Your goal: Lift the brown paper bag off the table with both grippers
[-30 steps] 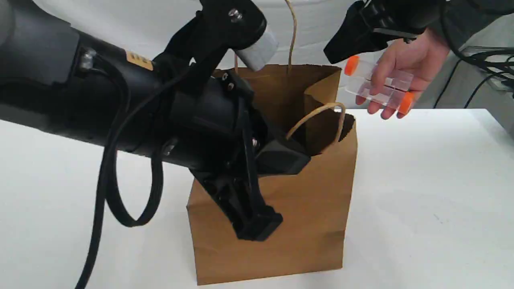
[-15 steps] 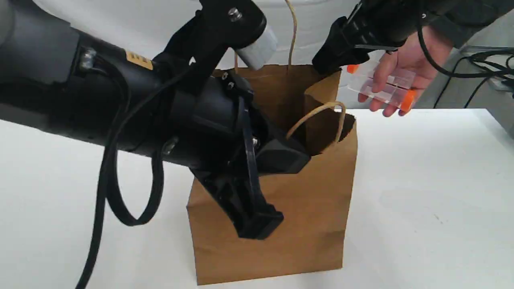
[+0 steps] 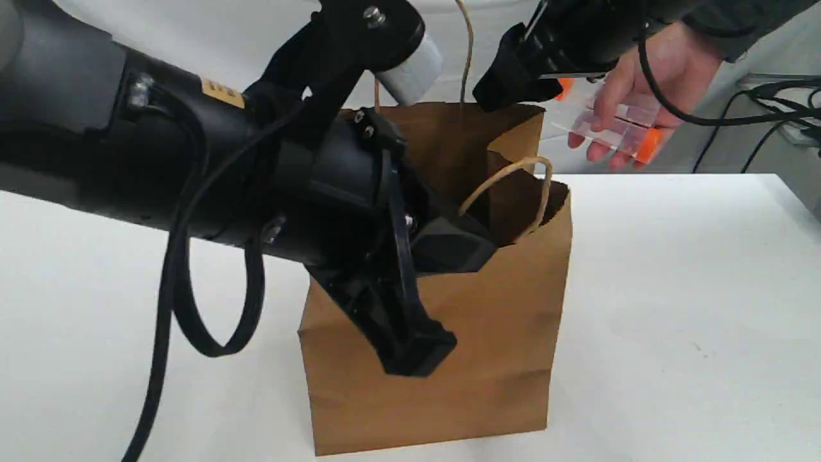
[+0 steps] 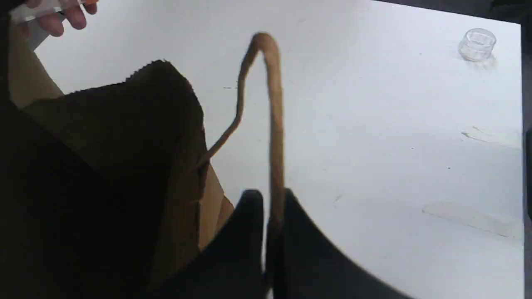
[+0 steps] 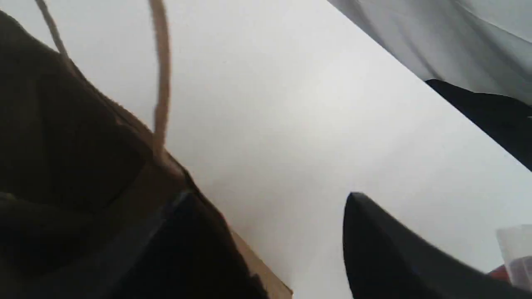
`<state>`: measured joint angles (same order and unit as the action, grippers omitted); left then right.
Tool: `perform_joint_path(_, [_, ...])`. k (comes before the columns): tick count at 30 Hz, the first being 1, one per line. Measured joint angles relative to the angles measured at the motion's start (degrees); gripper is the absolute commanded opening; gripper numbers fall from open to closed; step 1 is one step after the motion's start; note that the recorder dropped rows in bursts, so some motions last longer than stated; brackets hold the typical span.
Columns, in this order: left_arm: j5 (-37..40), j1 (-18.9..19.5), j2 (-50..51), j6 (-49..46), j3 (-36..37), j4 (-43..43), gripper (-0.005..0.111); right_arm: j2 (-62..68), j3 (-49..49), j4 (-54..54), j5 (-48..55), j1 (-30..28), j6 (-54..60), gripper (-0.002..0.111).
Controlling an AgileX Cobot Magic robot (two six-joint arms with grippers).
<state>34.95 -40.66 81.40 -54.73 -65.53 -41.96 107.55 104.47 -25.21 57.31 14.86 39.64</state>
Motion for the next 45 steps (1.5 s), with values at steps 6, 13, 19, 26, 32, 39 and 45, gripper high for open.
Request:
perform_joint_path(6, [0.00,0.00,0.00,0.00,0.00,-0.10,0.000,2.95,0.00,0.13,0.99,0.00,-0.34,0.052])
perform_joint_path(13, [0.00,0.00,0.00,0.08,0.00,-0.10,0.000,2.98,0.00,-0.09,0.99,0.00,-0.57,0.023])
perform_joint_path(19, [0.00,0.00,0.00,0.08,0.00,-0.10,0.000,2.98,0.00,-0.31,0.99,0.00,-2.23,0.000])
perform_joint_path(26, [0.00,0.00,0.00,0.08,0.00,-0.10,0.000,2.98,0.00,-4.64,0.99,-0.10,-6.28,0.000])
perform_joint_path(32, [0.00,0.40,-3.29,0.08,0.00,-0.41,0.000,3.08,0.00,-8.57,2.75,-2.26,-9.50,0.000])
perform_joint_path(39, [5.16,5.92,-6.24,0.08,-4.09,-7.83,0.000,6.97,0.00,-20.53,11.17,-7.24,-11.02,0.000])
perform_joint_path(45, [9.06,8.59,-6.34,0.08,-9.46,-10.02,0.000,11.10,0.00,-25.47,12.81,-7.81,-11.53,0.000])
